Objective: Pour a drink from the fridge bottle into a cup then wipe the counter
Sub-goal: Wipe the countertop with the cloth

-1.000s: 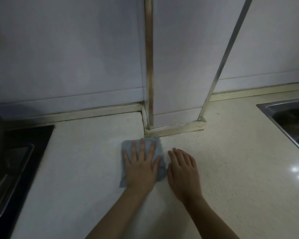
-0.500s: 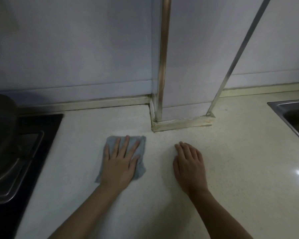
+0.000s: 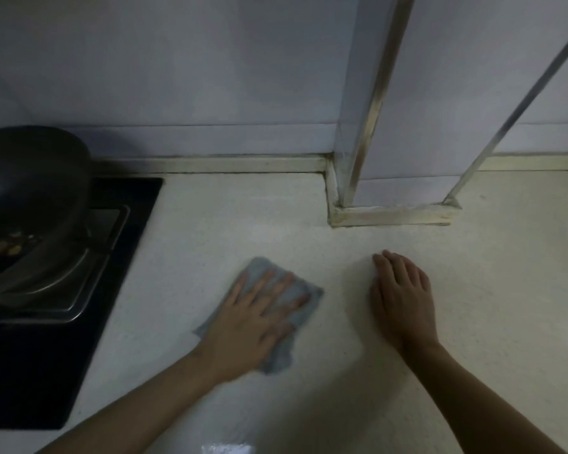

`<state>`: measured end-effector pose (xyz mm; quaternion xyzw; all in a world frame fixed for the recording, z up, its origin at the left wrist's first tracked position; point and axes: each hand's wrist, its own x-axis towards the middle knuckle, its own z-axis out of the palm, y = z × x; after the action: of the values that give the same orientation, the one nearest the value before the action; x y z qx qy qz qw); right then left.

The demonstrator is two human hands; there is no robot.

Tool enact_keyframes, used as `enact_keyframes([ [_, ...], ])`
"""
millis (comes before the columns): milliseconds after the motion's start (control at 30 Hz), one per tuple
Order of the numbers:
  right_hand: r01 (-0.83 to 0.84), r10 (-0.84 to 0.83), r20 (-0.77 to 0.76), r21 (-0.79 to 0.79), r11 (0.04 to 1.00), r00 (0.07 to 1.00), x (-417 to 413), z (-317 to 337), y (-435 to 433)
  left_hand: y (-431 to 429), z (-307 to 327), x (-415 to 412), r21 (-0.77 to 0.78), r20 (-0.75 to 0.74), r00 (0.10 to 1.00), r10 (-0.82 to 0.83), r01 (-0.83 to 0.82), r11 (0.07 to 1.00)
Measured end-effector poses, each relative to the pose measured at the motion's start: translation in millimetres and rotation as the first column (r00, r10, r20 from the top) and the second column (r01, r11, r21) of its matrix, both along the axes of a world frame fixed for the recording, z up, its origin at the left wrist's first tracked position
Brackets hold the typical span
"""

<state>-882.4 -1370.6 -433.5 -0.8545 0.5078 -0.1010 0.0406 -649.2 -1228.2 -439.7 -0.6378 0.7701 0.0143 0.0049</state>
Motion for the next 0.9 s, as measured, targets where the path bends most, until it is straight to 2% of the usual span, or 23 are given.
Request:
enact_keyframes([
  [100, -0.020, 0.019, -0.042, -0.022, 1.000, 0.999, 2.4, 5.1, 1.6, -13.3, 0.1, 55.4, 0.059, 0.070, 0.970, 0.233, -0.237, 0.970],
  [233, 0.019, -0.017, 0.037, -0.047, 0.999, 0.999, 25.2, 9.9, 2.5, -45.7, -4.3, 70.2, 0.019, -0.005, 0.823, 0.568, -0.568, 0.823],
  [267, -0.001, 0.004, 0.056, -0.055, 0.998, 0.998, 36.4, 10.2, 2.9, -50.0, -4.9, 60.4, 0.021, -0.010, 0.819, 0.574, -0.574, 0.819],
  [300, -0.032, 0.036, 0.068, -0.054, 0.998, 0.997, 49.3, 10.3, 3.9, -50.8, -7.2, 48.6, 0.008, -0.024, 0.855, 0.518, -0.518, 0.855],
  [367, -0.092, 0.096, 0.076, -0.044, 0.995, 0.993, 75.9, 9.1, 7.1, -31.7, -11.8, 32.2, -0.017, -0.018, 0.967, 0.253, -0.253, 0.967],
  [433, -0.118, 0.120, 0.064, -0.036, 0.992, 0.991, 98.2, 7.9, 9.5, -5.9, -13.5, 42.7, -0.022, -0.001, 0.998, 0.064, -0.064, 0.998],
  [467, -0.129, 0.130, 0.050, -0.032, 0.991, 0.990, 106.7, 7.5, 10.1, 3.4, -13.2, 56.4, -0.025, -0.016, 0.998, 0.062, -0.062, 0.998],
  [567, -0.176, 0.177, 0.004, -0.051, 0.983, 0.984, 122.9, 4.2, 9.9, 13.0, -11.7, 100.5, -0.050, -0.036, 0.953, 0.300, -0.301, 0.952],
  [733, -0.148, 0.148, 0.011, -0.041, 0.988, 0.989, 129.4, -2.3, 7.7, -23.2, -8.3, 131.7, -0.009, -0.032, 0.769, 0.638, -0.639, 0.769],
  [800, -0.146, 0.146, 0.000, -0.050, 0.988, 0.989, 130.1, -3.5, 8.0, -48.4, -6.8, 113.7, 0.028, -0.010, 0.745, 0.667, -0.667, 0.745],
  [900, -0.137, 0.138, 0.020, -0.043, 0.990, 0.990, 130.9, -3.0, 8.1, -73.7, -8.6, 68.4, 0.018, -0.002, 0.850, 0.527, -0.527, 0.849],
])
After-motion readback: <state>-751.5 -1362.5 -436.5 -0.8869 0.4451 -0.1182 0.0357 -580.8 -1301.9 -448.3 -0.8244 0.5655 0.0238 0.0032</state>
